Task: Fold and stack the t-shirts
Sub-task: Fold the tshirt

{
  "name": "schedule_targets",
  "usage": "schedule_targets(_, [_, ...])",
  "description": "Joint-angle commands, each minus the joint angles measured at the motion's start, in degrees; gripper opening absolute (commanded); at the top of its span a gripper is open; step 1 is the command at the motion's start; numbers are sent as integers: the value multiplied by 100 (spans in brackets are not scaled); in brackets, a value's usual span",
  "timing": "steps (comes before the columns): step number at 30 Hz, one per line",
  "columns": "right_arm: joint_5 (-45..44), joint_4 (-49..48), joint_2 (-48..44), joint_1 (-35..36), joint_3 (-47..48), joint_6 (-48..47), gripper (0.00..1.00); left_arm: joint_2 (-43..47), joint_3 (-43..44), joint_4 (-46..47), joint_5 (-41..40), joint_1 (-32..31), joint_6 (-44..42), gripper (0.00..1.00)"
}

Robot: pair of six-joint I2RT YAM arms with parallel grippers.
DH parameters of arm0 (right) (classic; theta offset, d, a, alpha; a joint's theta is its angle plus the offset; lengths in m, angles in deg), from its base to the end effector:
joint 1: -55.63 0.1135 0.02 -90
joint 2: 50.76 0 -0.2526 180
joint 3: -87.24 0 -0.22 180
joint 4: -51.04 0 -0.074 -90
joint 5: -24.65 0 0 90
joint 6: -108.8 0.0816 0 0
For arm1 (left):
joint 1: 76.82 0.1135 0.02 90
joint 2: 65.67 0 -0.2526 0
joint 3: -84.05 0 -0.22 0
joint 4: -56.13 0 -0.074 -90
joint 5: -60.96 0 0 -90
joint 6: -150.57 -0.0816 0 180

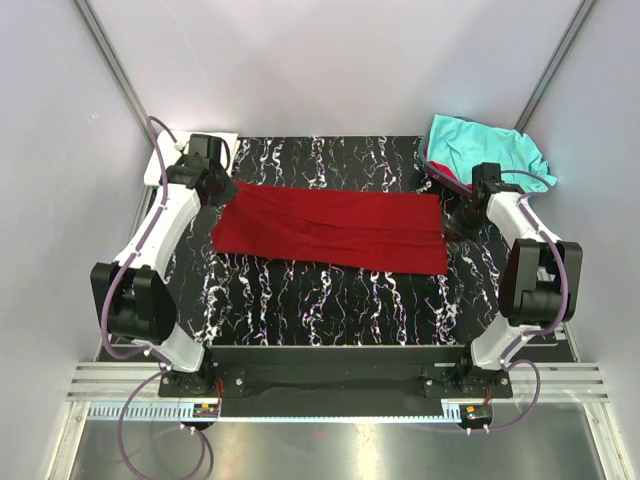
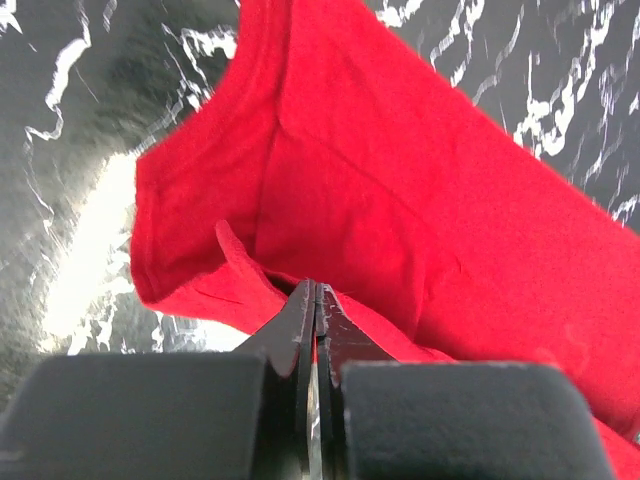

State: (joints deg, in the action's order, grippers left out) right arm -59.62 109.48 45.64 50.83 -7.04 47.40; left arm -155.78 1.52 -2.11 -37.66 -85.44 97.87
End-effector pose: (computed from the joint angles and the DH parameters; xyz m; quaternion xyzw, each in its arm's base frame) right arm 0.3192 -0.0186 0.1788 0.2736 0.9434 0.0854 0.1670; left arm 0.3343 -0.0383 0.2743 -0.2571 0.9041 -0.0650 0.3350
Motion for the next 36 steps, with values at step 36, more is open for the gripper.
schedule_targets(36, [129, 107, 1838, -223, 1572, -390, 0, -1167, 923, 453, 194, 396, -162, 0])
